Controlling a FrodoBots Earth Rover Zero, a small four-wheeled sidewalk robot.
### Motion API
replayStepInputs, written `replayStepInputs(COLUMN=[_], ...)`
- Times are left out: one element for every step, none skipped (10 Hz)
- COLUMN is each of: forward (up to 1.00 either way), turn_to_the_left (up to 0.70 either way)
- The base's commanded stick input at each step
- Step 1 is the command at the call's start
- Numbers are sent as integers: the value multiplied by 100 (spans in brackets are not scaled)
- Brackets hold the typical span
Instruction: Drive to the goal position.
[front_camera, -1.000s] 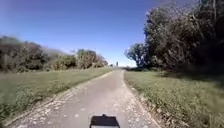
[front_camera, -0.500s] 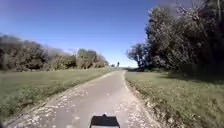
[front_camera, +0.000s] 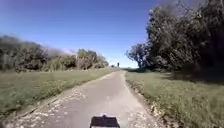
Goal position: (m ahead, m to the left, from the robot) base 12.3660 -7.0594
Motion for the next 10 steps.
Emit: replayStepInputs(forward=[50,50,50,50,50,50,50,50,50,50], turn_to_the_left=[0,0,0,0,0,0,0,0,0,0])
